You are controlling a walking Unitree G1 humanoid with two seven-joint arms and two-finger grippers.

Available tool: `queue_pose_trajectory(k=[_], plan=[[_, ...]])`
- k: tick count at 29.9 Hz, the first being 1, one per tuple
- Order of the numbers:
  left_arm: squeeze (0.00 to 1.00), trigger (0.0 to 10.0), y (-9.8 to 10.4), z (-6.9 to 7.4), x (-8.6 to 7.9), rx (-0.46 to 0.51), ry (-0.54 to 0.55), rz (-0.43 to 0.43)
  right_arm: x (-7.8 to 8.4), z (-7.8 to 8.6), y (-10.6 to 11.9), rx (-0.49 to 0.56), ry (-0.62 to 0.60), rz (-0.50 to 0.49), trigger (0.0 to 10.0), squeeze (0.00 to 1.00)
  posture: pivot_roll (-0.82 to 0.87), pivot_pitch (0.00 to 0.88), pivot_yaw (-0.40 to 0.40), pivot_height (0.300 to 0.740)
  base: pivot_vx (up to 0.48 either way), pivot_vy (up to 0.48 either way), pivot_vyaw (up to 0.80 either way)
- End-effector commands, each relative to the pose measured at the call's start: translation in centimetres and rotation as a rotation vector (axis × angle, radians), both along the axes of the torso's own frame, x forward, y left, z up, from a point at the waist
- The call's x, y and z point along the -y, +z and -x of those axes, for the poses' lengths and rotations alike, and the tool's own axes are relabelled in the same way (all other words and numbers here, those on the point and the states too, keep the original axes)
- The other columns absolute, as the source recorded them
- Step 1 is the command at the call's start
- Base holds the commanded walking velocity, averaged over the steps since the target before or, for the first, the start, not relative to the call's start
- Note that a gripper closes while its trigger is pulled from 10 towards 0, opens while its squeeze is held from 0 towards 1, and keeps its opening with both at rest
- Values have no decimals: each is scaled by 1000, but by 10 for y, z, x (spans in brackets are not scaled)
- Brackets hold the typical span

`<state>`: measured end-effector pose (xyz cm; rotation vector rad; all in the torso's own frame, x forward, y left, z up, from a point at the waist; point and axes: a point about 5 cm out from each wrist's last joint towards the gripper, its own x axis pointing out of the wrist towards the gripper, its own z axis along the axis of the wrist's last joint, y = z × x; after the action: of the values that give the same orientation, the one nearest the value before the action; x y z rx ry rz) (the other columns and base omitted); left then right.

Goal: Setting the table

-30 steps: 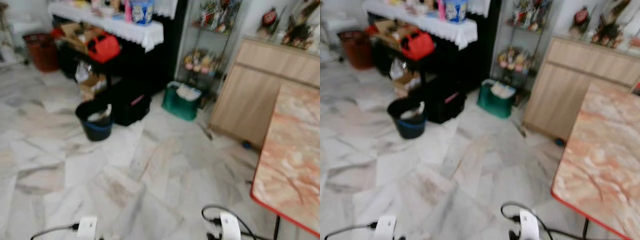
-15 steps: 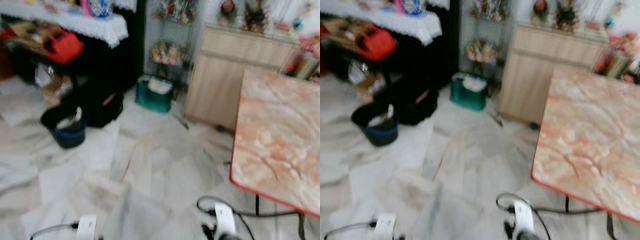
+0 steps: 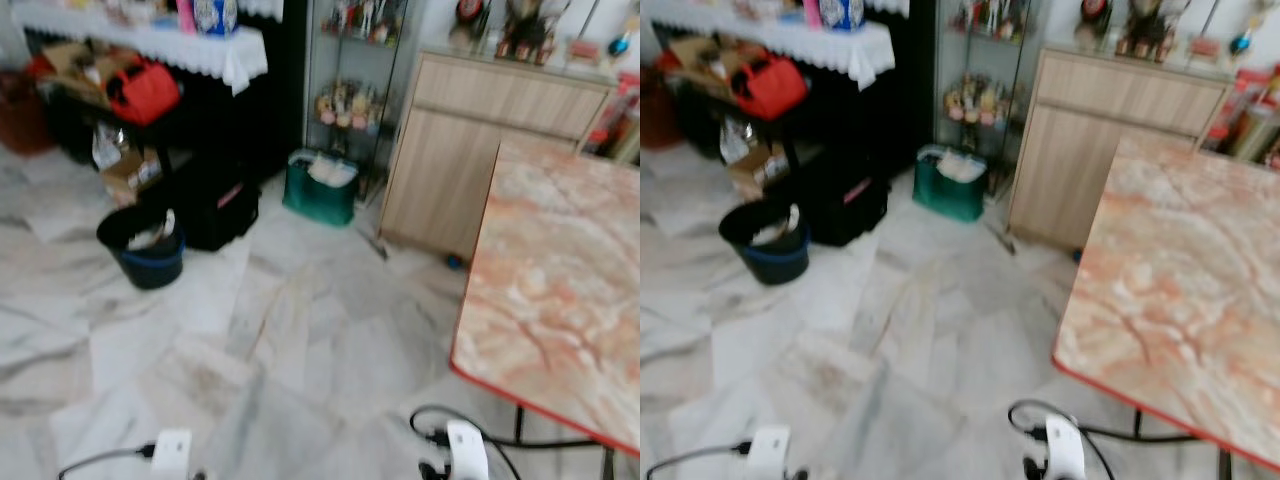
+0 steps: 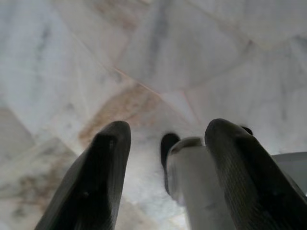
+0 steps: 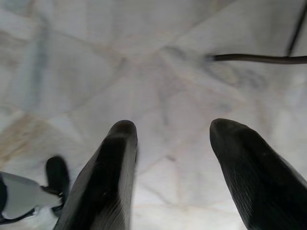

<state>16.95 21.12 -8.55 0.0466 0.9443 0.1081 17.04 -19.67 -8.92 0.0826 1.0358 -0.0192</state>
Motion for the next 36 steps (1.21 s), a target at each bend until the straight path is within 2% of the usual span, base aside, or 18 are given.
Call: queue_pose_trajectory(k=[1,4,12,15,19,24,28,36], plan=[[0,10000,-2,8,-6,-19,10,-8,2,-1,1,7,-10,1,10000,0,80,0,-66,740,0,-480,0],[0,10000,-4,12,-7,-26,12,-8,5,1,1,7,-23,3,10000,0,82,0,-65,740,0,-480,0],[0,10000,-2,11,-12,-25,14,-9,4,5,-2,-6,-29,-3,10000,0,87,0,-60,740,0,-475,-138],[0,10000,-1,9,-13,-19,18,-8,-9,4,-3,-11,9,-11,10000,0,98,0,-60,740,0,-461,-633],[0,10000,-1,9,-13,-18,18,-7,-17,3,-4,-15,17,-20,10000,0,102,0,-61,740,0,-458,-495],[0,10000,-2,10,-12,-17,21,-3,-37,-5,-2,-9,33,-33,10000,0,106,0,-65,740,0,-454,-590],[0,10000,-2,10,-13,-16,20,-5,-40,-7,-1,4,12,-28,10000,0,103,0,-65,740,0,-444,-513],[0,10000,2,1,-12,1,8,-5,-45,-10,0,9,2,-24,10000,0,103,0,-65,740,0,-419,0]])
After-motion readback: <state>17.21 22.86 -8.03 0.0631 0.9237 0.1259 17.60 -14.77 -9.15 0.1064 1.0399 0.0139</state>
